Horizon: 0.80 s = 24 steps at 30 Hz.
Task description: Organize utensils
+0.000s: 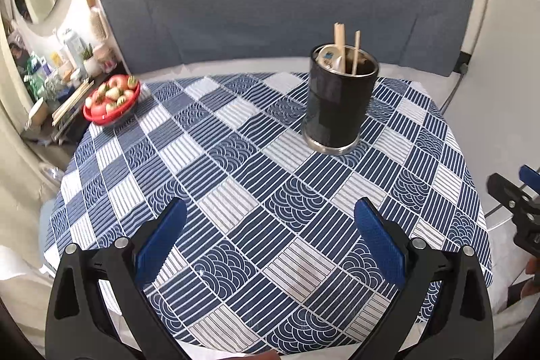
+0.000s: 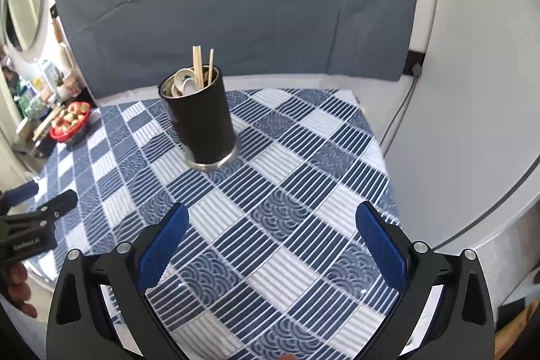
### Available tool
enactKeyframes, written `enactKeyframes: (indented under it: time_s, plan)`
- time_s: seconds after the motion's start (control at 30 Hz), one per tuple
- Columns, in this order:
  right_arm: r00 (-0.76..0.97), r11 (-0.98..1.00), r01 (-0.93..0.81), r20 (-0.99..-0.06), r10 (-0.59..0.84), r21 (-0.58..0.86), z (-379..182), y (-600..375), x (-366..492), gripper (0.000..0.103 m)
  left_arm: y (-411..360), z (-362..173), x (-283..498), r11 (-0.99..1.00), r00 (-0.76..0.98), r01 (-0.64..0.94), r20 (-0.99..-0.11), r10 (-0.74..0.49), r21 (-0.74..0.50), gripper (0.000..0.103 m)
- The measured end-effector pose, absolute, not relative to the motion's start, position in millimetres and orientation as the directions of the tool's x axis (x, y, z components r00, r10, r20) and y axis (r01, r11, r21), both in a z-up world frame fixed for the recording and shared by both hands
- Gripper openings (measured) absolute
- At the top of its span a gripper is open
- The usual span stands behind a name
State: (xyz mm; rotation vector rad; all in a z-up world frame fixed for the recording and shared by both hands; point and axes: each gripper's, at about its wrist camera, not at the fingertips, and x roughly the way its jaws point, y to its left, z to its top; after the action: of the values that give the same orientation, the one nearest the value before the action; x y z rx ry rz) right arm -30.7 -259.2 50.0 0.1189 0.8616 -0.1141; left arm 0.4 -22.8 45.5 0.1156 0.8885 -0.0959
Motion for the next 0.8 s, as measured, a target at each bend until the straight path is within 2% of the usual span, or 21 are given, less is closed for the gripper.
enactKeyframes:
  time_s: [0.17,0.8]
  plan:
    - [0.669,0.988,0.143,-0.741,-0.052,0.06,53.5,-255.8,-34.7,0.095,-22.8,53.9,-9.0,0.987,0.673,0.143,-0.739,-0.043,0.073,0.097]
    - [0.683,0.992,0.116,-0.729,-0.047,0.045,55.3,-245.3,-33.9,0.095,-12.9,53.4,-12.0,0.99,0.675,0.131,-0.736,-0.057,0.044,0.097]
